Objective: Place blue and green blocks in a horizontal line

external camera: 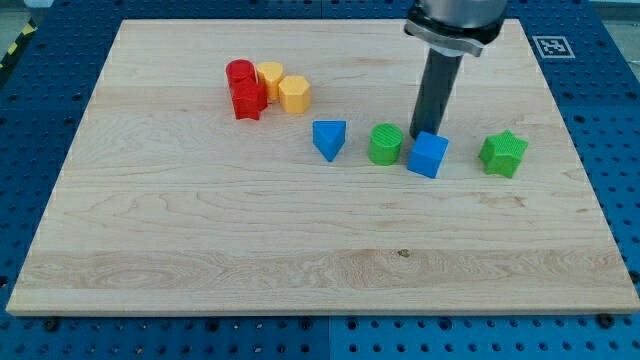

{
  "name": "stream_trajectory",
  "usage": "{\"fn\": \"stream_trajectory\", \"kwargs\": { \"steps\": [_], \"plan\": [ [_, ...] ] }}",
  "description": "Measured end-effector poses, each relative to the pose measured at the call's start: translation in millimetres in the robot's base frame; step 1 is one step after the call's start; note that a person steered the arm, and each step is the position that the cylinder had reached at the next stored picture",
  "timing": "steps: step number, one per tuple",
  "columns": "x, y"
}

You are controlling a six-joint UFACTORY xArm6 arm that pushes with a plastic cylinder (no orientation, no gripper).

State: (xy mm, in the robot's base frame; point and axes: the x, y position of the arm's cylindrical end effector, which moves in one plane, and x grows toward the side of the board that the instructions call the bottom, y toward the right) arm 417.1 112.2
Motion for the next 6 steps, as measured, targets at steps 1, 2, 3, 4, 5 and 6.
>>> {"fn": "stream_trajectory", "kwargs": {
  "steps": [1, 2, 3, 4, 5, 6],
  "plan": [
    [0.0, -18.6],
    [-0.2, -37.5],
    [-0.2, -51.0],
    [-0.2, -52.1],
    [-1.6, -52.1],
    [-6.7, -64.4]
  ]
}}
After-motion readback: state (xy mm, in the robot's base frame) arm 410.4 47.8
